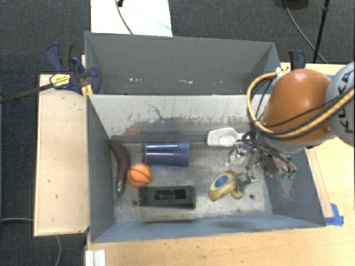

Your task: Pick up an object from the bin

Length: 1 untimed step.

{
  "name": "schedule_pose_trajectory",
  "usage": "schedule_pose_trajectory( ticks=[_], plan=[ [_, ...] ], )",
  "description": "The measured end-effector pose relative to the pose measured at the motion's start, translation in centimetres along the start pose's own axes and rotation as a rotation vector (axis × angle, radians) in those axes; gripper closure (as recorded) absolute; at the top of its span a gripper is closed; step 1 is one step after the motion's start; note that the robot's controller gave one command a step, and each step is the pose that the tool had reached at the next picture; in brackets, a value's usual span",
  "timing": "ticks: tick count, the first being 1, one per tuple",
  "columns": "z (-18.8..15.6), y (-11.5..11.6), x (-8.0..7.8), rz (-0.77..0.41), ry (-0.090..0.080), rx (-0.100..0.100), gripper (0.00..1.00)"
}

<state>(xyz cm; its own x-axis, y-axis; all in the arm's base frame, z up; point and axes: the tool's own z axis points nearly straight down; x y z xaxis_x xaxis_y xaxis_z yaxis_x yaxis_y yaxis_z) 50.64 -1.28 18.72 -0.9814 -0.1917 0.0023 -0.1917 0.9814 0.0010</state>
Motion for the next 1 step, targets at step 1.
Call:
schedule_pose_trajectory(
  ticks=[1],
  plan=[
    [-7.08,0.05,0.45,0.055,-0.005,0.001,1.00]
  ],
)
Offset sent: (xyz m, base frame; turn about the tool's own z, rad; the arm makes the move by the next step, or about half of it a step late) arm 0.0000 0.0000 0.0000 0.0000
